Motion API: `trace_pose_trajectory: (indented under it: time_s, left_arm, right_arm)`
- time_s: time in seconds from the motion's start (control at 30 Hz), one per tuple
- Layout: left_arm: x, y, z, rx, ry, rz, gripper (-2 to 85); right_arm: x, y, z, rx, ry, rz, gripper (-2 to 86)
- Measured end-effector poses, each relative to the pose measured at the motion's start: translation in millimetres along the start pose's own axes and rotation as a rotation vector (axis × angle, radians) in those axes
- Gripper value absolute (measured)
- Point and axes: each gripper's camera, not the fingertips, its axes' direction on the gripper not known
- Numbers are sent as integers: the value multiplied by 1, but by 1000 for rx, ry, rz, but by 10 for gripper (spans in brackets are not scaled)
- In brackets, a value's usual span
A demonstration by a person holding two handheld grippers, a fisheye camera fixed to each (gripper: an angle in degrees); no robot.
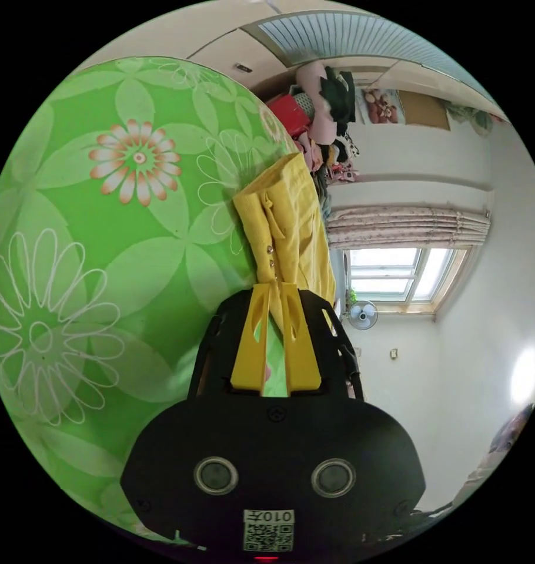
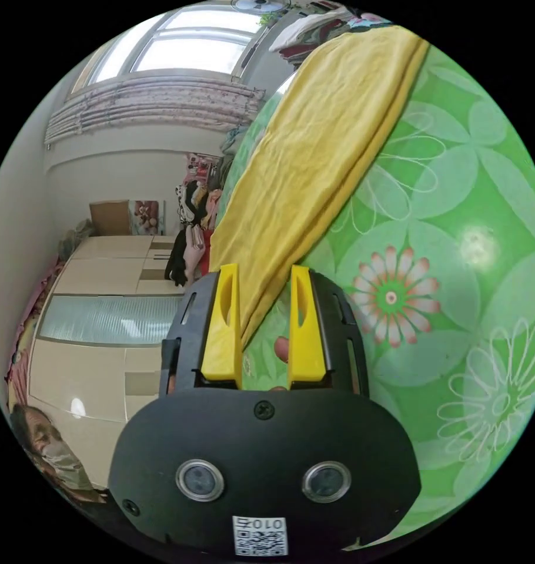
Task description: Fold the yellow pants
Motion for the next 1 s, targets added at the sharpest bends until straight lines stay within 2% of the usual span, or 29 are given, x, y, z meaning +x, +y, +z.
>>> trace_pose_trajectory:
  time_s: [0.33, 0.7, 1.0]
  left_arm:
    - [-9, 3, 3, 47, 74, -105, 17]
    - [-6, -3, -10, 34, -162, -4, -3]
    - [-20, 31, -56, 3, -144, 120, 1]
  right_arm:
    - [-2, 28, -5, -25, -11, 92, 56]
    - [-33, 119, -68, -168, 18, -5, 45]
    - [-56, 229, -153, -320, 13, -7, 45]
